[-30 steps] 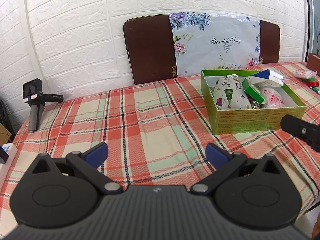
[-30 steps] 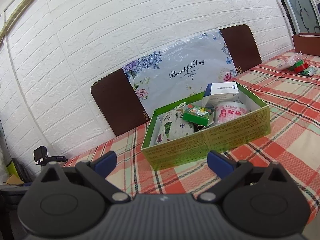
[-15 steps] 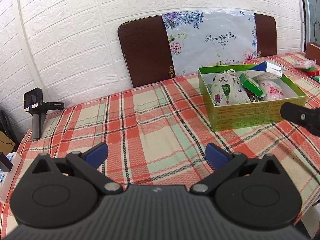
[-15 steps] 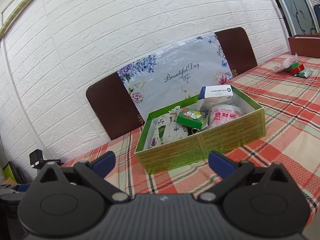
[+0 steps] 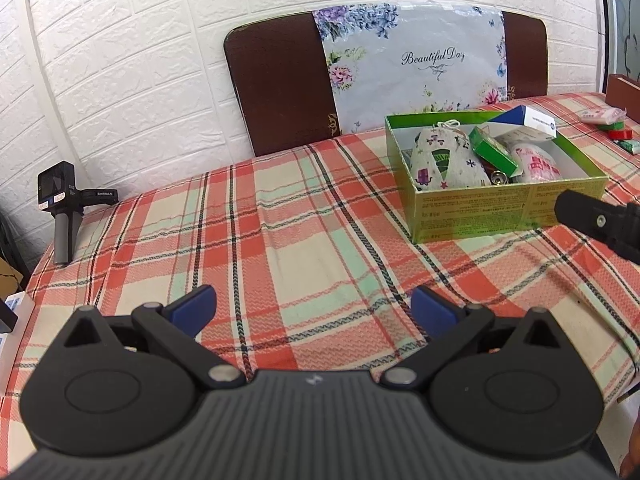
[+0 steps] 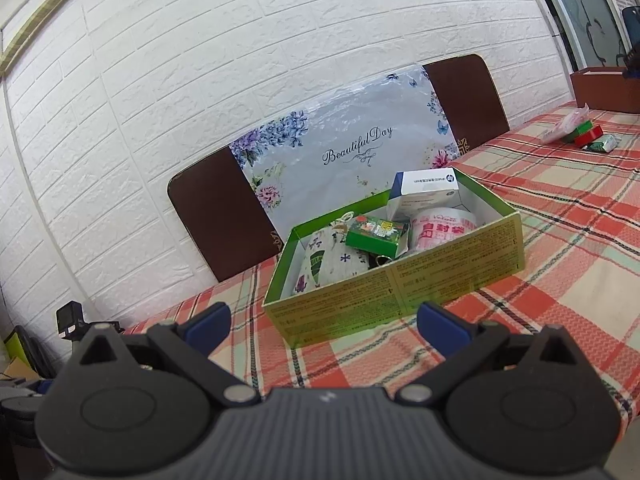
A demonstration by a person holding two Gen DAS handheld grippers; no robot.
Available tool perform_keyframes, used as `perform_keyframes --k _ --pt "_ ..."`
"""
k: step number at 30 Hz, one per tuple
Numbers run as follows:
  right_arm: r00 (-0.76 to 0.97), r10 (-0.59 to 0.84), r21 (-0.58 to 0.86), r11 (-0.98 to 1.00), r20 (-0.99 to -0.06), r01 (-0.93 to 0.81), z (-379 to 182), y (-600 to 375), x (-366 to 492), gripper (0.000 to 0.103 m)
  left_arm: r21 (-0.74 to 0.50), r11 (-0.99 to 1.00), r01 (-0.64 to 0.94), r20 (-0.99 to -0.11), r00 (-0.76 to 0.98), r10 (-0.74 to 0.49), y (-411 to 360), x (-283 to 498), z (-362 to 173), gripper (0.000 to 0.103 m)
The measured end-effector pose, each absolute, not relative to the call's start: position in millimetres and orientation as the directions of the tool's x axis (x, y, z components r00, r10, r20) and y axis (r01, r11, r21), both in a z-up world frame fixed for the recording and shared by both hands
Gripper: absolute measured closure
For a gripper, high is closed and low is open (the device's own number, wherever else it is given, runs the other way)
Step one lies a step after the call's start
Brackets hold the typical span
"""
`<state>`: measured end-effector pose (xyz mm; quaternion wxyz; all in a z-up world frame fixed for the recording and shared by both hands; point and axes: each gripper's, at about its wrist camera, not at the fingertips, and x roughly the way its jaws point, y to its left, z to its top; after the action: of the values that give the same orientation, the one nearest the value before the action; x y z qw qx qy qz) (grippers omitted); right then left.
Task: Organize objects
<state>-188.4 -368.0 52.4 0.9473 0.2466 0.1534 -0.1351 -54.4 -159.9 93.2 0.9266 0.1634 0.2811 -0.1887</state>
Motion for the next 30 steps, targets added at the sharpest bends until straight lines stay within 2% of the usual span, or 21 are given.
perform_keyframes --k 17,30 --pt "0.916 -0.183 0.417 0.846 -0.356 0.332 54.5 -370.9 -183.7 0.0 0.187 0.868 0.461 -0.626 0.736 -0.256 -164.8 -52.0 90.3 0.0" --pt "0.913 -0.193 0.403 0.85 -0.36 0.339 51.2 -370.8 -183.3 0.0 0.189 0.869 0.457 -0.624 0.74 -0.253 -162.1 -50.8 90.6 0.0"
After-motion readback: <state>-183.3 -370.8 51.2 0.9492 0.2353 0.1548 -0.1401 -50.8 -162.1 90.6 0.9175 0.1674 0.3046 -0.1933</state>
